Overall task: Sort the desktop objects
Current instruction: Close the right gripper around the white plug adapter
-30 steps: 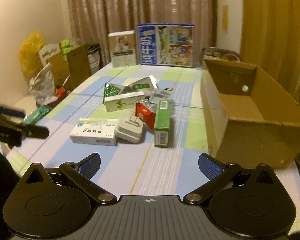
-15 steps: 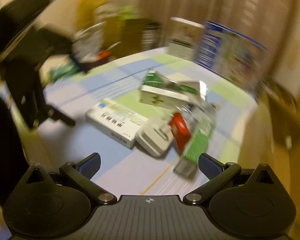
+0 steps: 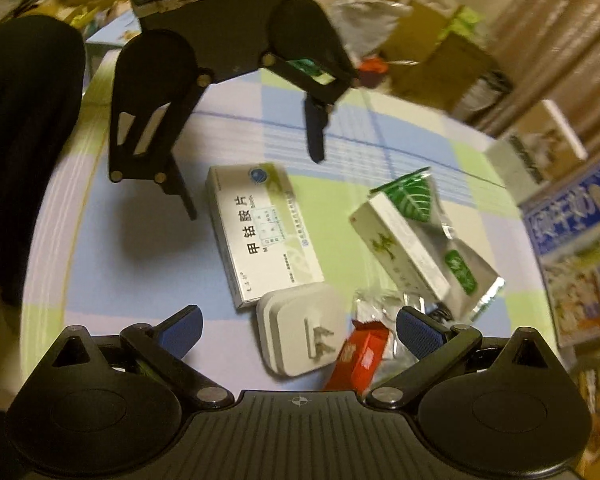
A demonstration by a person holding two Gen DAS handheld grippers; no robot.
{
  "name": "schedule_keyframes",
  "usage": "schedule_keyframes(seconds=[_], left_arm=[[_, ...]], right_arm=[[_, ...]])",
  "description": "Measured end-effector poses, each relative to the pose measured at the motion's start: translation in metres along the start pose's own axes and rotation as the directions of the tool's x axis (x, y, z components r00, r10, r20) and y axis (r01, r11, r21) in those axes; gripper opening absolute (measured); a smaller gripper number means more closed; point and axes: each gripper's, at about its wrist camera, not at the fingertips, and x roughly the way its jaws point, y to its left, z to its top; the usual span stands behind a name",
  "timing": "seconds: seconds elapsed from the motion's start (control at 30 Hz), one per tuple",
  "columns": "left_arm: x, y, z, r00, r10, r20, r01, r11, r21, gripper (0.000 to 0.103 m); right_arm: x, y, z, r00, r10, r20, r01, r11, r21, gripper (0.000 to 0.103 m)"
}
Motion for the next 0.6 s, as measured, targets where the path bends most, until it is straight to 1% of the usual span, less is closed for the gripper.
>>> schedule_keyframes(seconds=[0.1, 0.2, 0.3, 0.33, 0.37, 0.5, 0.6], left_arm=[[0.013, 0.007, 0.002, 1.0, -0.017, -0.01, 0.017, 1.0, 0.023, 0.093], [0.022, 0.011, 0.003, 0.999, -0.048, -0.01, 0.048, 0.998, 0.034, 0.093], [0.027, 0.012, 0.002, 0.997, -0.074, -0.004, 0.074, 0.996, 0.042, 0.092], [0.029, 0.012, 0.001, 0.996, -0.084, -0.002, 0.084, 0.996, 0.04, 0.09], [0.03, 0.013, 0.001, 0.996, -0.092, -0.001, 0.092, 0.995, 0.035, 0.089], [0.04, 0.016, -0.002, 0.995, -0.1, -0.001, 0.1, 0.995, 0.022, 0.088], [0.044, 0.02, -0.002, 0.992, -0.122, 0.008, 0.122, 0.993, 0.004, 0.088]], right_arm=[[0.016, -0.007, 0.004, 0.998, 0.048, -0.039, -0.049, 0.998, -0.041, 0.101], [0.03, -0.012, 0.007, 0.994, 0.085, -0.063, -0.089, 0.994, -0.067, 0.1], [0.043, -0.019, 0.008, 0.988, 0.123, -0.09, -0.129, 0.989, -0.073, 0.086], [0.047, -0.021, 0.009, 0.986, 0.134, -0.103, -0.143, 0.987, -0.077, 0.079], [0.051, -0.022, 0.01, 0.984, 0.139, -0.115, -0.149, 0.985, -0.085, 0.076], [0.064, -0.026, 0.012, 0.974, 0.15, -0.167, -0.17, 0.979, -0.113, 0.075], [0.071, -0.029, 0.015, 0.97, 0.15, -0.189, -0.175, 0.977, -0.122, 0.075]])
